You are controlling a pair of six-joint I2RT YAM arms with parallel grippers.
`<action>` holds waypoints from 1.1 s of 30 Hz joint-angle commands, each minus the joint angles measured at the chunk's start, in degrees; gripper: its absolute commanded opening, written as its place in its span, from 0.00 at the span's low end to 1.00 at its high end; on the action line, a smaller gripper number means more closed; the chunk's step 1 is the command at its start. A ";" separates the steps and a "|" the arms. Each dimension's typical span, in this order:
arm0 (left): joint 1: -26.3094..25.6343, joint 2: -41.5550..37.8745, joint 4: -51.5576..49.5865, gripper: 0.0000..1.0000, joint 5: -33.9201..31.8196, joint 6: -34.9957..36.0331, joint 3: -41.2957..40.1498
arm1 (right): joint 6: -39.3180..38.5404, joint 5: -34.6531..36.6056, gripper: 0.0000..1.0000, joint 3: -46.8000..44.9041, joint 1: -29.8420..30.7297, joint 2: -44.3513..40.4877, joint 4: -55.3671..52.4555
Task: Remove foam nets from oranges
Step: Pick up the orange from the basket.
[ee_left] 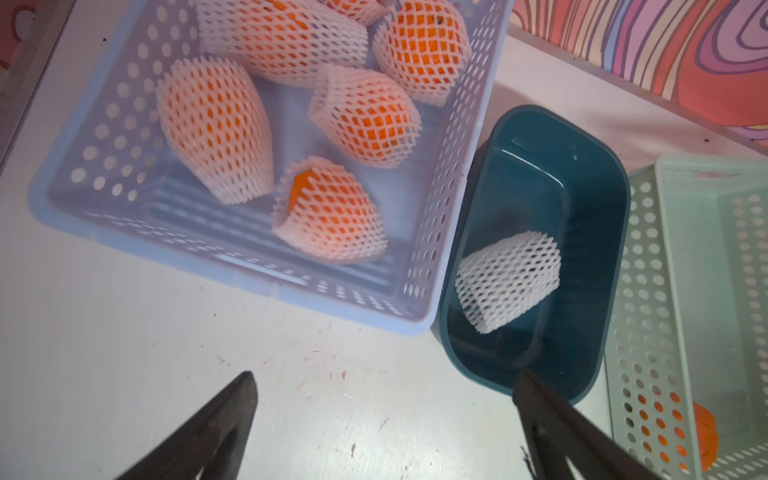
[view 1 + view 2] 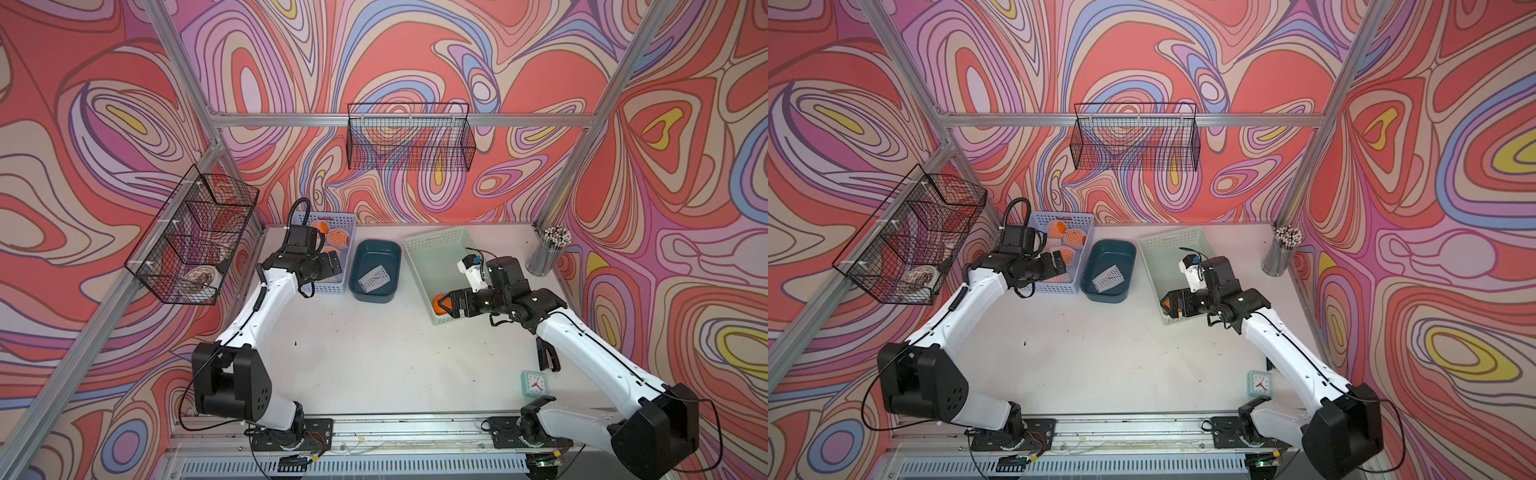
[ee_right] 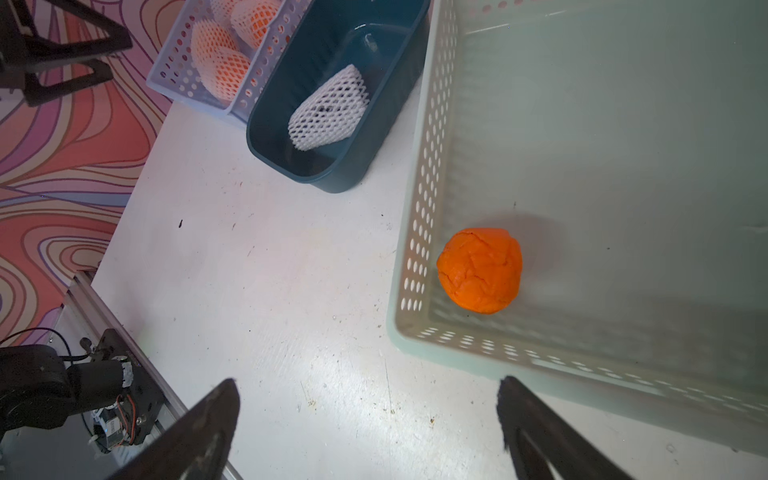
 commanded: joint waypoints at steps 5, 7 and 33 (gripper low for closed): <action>2.13 11.86 6.46 0.98 4.85 -4.48 7.12 | 0.97 -1.53 0.98 -2.45 1.23 -2.18 0.18; 2.12 15.12 7.35 0.96 5.80 -5.40 9.08 | 1.02 -1.12 0.98 -3.05 1.55 -2.18 0.04; 2.10 37.32 11.09 0.94 1.63 -13.96 24.22 | 1.98 -0.23 0.98 -5.50 2.54 -2.97 -0.34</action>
